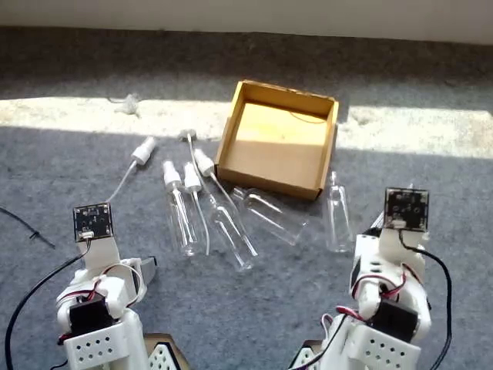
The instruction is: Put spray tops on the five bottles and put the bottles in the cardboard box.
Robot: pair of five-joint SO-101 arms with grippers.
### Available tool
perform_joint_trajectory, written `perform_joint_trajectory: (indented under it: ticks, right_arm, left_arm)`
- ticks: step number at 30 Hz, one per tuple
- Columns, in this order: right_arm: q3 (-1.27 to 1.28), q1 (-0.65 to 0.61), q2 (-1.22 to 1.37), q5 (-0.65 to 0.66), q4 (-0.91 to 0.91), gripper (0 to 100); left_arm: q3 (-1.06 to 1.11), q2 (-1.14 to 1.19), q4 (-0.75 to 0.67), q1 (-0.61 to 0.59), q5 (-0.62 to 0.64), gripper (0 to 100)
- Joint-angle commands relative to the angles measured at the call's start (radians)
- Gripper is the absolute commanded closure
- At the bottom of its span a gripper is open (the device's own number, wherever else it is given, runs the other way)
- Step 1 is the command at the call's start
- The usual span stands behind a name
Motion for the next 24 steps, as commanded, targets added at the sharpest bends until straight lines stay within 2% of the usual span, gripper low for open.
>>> perform_joint_trajectory:
  ticks: [1, 4, 8, 11, 15, 19, 24]
  right_arm:
    - [-0.274, 0.016, 0.334, -0.123, -0.016, 98.4]
    - [-0.521, 0.010, 0.621, -0.210, 0.079, 93.6]
    - [-0.832, 0.010, 0.960, -0.244, 0.211, 83.1]
    - [-1.009, 0.010, 1.168, -0.288, 0.239, 82.0]
    - [-1.155, 0.018, 1.402, -0.374, 0.236, 81.7]
    - [-1.247, 0.024, 1.575, -0.387, 0.243, 81.7]
    - [-1.337, 0.090, 1.712, -0.391, 0.242, 81.7]
  left_arm:
    - [0.019, -0.001, 0.005, -0.005, 0.000, 72]
    - [0.019, -0.001, 0.005, -0.005, 0.000, 72]
    - [0.019, -0.001, 0.005, -0.005, 0.000, 72]
    - [0.019, -0.001, 0.005, -0.005, 0.000, 72]
    - [0.019, -0.001, 0.005, -0.005, 0.000, 72]
    - [0.019, -0.001, 0.005, -0.005, 0.000, 72]
    - [0.019, -0.001, 0.005, -0.005, 0.000, 72]
